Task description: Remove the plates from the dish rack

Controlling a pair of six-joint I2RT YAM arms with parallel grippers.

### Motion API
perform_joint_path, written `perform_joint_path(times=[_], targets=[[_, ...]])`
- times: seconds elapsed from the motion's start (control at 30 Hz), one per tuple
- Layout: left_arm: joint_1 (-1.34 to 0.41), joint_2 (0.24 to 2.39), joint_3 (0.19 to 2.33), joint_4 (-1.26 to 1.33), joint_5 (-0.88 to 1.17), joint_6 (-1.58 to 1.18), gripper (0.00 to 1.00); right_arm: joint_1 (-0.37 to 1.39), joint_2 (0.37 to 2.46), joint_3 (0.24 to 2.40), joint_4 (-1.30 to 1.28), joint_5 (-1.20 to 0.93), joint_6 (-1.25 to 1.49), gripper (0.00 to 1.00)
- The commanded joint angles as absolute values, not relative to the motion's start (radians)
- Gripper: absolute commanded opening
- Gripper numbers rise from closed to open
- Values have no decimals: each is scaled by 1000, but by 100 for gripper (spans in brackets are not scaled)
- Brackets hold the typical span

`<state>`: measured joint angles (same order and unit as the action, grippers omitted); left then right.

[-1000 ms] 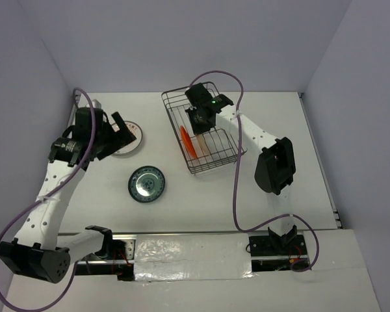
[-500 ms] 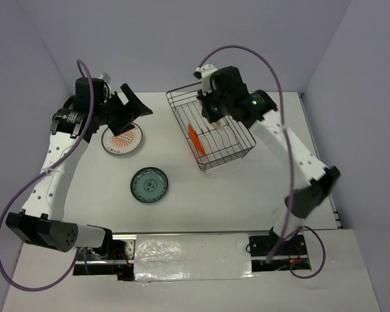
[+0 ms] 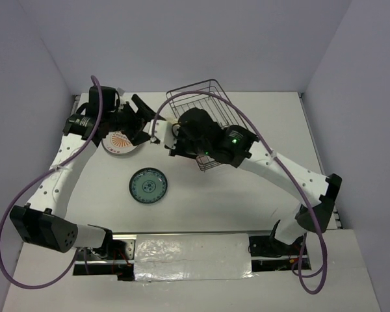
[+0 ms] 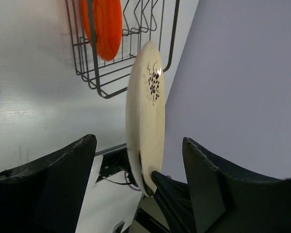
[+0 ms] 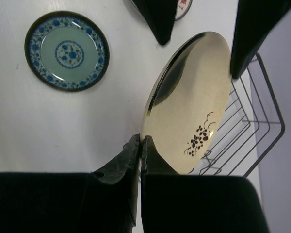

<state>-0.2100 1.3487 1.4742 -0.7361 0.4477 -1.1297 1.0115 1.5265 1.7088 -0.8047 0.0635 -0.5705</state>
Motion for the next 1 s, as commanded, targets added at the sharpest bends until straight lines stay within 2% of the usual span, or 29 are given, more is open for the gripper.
perform_joint_path(times=[0.0,0.03,0.07,0.13,0.17,0.2,0.27,0.3,0.33,0.4,0.5,0.6,0.63,0.8,0.9,0.93,0.97], targets=[[-222,1305,1457,-753,445,-1097,83,1064,1577,1831,-775,117,-650,0],[-221,1299,1418,-746,436,-1094,78,1072,1592,1865,-781,115,-653,0],[-222,1295,1398,-738,437,-1094,60,1092,1614,1871,-778,115,-658,0],[-222,1293,1347,-712,427,-1085,34,1109,1623,1878,-755,120,-650,0],[-222,1302,1342,-719,417,-1060,6,1115,1626,1876,-749,115,-641,0],[-221,1308,1344,-732,401,-1043,0,1114,1626,1875,-729,114,-624,15],[-221,1304,1347,-791,269,-976,0,1085,1617,1844,-695,149,-508,65],[-221,1277,1330,-810,212,-956,0,1060,1582,1821,-654,140,-456,99],[-221,1257,1310,-828,115,-934,0,1031,1551,1754,-625,118,-322,100],[-221,1182,1211,-809,54,-865,0,925,1446,1624,-527,0,-173,100],[-221,1085,1030,-727,23,-801,3,812,1372,1531,-492,6,90,100],[-216,1026,875,-611,32,-785,9,744,1431,1587,-627,106,123,100],[-216,1019,844,-579,41,-787,14,735,1445,1597,-647,120,121,100],[-215,1045,755,-479,31,-810,24,712,1466,1579,-663,92,104,100],[-215,1084,742,-508,18,-812,53,712,1508,1591,-661,97,107,100],[-213,1092,739,-523,9,-819,81,710,1537,1614,-681,124,112,100],[-213,1107,744,-543,3,-819,95,709,1610,1644,-745,139,123,100]])
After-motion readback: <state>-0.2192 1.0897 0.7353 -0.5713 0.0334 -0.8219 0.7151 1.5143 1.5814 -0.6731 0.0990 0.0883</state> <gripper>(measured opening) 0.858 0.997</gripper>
